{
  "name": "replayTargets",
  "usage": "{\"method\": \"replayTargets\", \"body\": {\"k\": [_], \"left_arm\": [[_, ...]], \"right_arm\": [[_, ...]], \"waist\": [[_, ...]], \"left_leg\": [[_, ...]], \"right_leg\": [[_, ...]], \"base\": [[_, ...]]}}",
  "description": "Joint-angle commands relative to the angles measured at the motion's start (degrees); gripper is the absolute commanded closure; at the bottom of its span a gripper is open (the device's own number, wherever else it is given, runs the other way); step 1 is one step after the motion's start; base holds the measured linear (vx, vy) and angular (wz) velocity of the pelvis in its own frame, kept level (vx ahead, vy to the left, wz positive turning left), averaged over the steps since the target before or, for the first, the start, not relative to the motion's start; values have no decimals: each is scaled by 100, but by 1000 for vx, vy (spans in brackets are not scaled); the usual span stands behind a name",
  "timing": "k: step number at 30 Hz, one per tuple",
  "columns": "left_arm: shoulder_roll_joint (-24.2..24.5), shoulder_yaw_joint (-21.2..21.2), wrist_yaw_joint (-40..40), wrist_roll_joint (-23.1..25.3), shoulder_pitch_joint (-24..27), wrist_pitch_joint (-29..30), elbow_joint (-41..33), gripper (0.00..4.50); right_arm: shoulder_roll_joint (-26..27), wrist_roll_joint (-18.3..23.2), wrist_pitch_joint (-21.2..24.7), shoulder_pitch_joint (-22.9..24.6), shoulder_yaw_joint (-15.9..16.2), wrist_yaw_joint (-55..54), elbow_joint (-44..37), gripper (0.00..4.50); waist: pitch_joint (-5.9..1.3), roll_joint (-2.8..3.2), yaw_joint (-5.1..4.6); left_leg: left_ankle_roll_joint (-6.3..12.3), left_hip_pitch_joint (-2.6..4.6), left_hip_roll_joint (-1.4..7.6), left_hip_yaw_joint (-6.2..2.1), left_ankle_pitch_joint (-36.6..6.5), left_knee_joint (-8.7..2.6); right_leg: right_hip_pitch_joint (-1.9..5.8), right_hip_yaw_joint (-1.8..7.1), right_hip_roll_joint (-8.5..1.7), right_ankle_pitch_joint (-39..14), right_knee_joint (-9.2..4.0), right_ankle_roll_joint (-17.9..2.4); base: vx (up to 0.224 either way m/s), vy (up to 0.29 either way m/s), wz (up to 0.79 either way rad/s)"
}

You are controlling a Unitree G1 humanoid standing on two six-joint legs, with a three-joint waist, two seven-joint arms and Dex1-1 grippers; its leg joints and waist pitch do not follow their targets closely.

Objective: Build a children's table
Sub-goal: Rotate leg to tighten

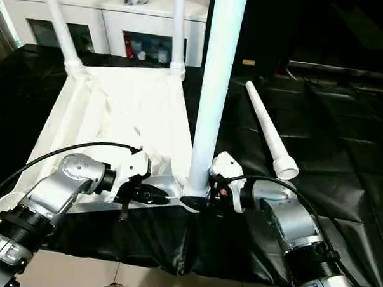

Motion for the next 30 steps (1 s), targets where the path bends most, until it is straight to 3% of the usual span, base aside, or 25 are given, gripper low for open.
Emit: {"method": "replayTargets", "body": {"k": [1, 7, 11, 12, 14, 17, 19, 23, 24, 28, 30], "left_arm": [[-153, -176, -264, -138, -18, -125, -261, 450], [-336, -126, 63, -102, -38, -58, -190, 450], [-712, 40, 826, 11, -157, 132, 4, 450], [-870, 96, 1169, 87, -218, 180, 105, 450], [-1003, 144, 1482, 162, -272, 262, 194, 450], [-1417, 292, 2299, 297, -434, 486, 414, 450], [-1731, 431, 2852, 321, -554, 562, 562, 450], [-1939, 445, 3081, 391, -612, 492, 659, 450], [-1968, 424, 3073, 423, -612, 449, 672, 450], [-1980, 354, 2977, 459, -583, 402, 639, 450], [-1962, 335, 2926, 450, -570, 395, 614, 450]], "right_arm": [[58, 77, 86, 75, 155, 161, -199, 166], [287, 150, 185, 152, 88, -115, -161, 173], [838, -46, 150, -51, -200, -1228, 401, 173], [1069, -118, 107, -166, -334, -1713, 686, 173], [1257, -154, 69, -263, -439, -2076, 918, 173], [1797, -190, -28, -566, -696, -3066, 1515, 174], [2106, -290, -231, -799, -778, -3667, 1880, 174], [2318, -328, -413, -980, -854, -3830, 2107, 174], [2352, -295, -416, -1029, -894, -3735, 2152, 118], [2372, -309, -552, -1146, -933, -3549, 2304, 98], [2356, -321, -567, -1148, -918, -3500, 2301, 61]], "waist": [[-412, -26, -21], [-409, -18, -20], [-396, -33, -63], [-380, -38, -95], [-380, -53, -161], [-373, -36, -273], [-383, -38, -307], [-425, -44, -304], [-438, -44, -304], [-462, -24, -285], [-454, -23, -285]], "left_leg": [[159, 130, 238, -62, -1385, -402], [148, 140, 243, -63, -1399, -406], [45, 128, 227, -77, -1562, -421], [-11, 129, 212, -76, -1654, -423], [-111, 117, 191, -109, -1805, -434], [-197, 105, 178, -139, -1906, -441], [-148, 119, 171, -124, -1878, -419], [64, 92, 172, -92, -1461, -394], [138, 74, 166, -80, -1311, -383], [307, 63, 175, -73, -994, -358], [333, 72, 175, -67, -1028, -360]], "right_leg": [[258, 262, -361, -1359, -432, -1208], [241, 260, -353, -1359, -433, -1217], [247, 250, -368, -1772, -474, -1098], [225, 248, -370, -1969, -502, -1058], [253, 215, -379, -2364, -531, -929], [243, 192, -388, -2656, -566, -788], [217, 210, -376, -2502, -584, -825], [254, 229, -342, -1641, -506, -1029], [273, 228, -339, -1386, -476, -1093], [299, 219, -332, -788, -406, -1297], [301, 218, -328, -790, -409, -1333]], "base": [[0, 0, 0], [0, 0, 0], [0, 0, 0], [0, 0, 0], [0, 0, 0], [0, 0, 0], [0, 0, 0], [0, 0, 0], [0, 0, 0], [0, 0, 0], [0, 0, 0]]}}
